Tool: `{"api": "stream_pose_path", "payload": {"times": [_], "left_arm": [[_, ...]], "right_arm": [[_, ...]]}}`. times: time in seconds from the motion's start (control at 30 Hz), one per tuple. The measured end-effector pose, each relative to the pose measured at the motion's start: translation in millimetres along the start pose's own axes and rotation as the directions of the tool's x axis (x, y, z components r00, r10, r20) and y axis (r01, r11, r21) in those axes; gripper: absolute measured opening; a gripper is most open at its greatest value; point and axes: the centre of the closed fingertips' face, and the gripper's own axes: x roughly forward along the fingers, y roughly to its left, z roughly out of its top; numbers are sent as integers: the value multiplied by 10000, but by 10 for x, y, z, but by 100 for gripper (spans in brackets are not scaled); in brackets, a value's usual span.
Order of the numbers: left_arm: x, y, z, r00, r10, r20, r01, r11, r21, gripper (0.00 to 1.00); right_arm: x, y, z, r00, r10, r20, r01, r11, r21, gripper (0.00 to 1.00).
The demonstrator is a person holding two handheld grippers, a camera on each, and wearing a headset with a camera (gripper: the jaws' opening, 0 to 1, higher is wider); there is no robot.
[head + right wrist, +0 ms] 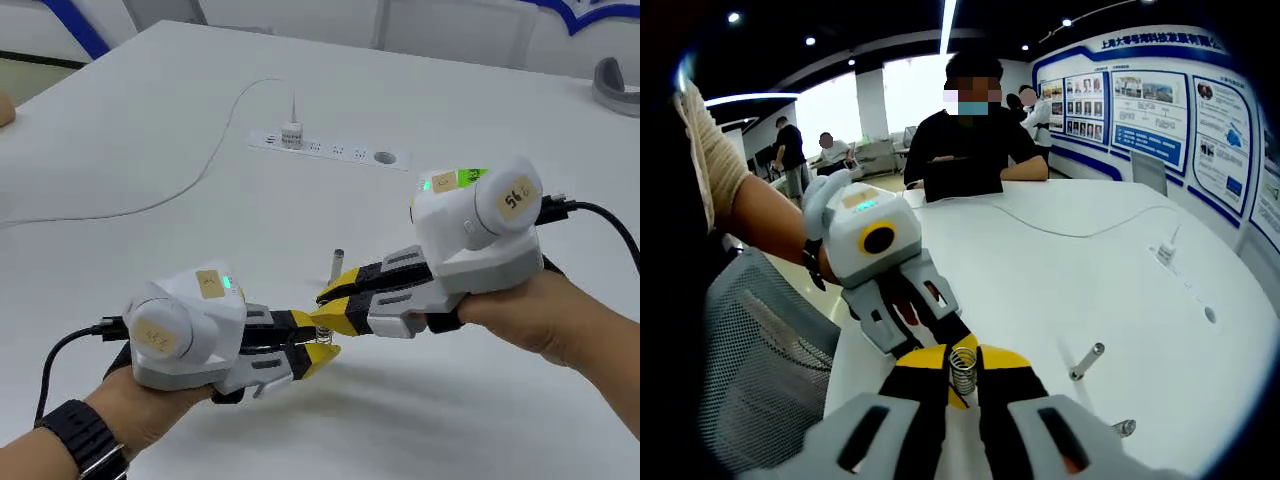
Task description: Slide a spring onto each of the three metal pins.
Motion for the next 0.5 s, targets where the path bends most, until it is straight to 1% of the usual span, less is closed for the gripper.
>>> {"api": "stream_pose_path", "payload": {"times": [0.13, 0.33, 0.5], "left_arm": [[-12, 20, 6, 10000, 73, -18, -73, 10000, -43, 10], [-19, 19, 1, 10000, 54, -74, -55, 10000, -46, 10], [-16, 20, -3, 9999, 61, -158, -60, 10000, 51, 10]], "right_arm": [[7, -8, -13, 10000, -39, -55, 38, 9999, -102, 15], [5, -16, -23, 9999, -117, -59, 115, 9996, -241, 12], [8, -13, -24, 9999, -98, -42, 97, 9997, -216, 12]]}}
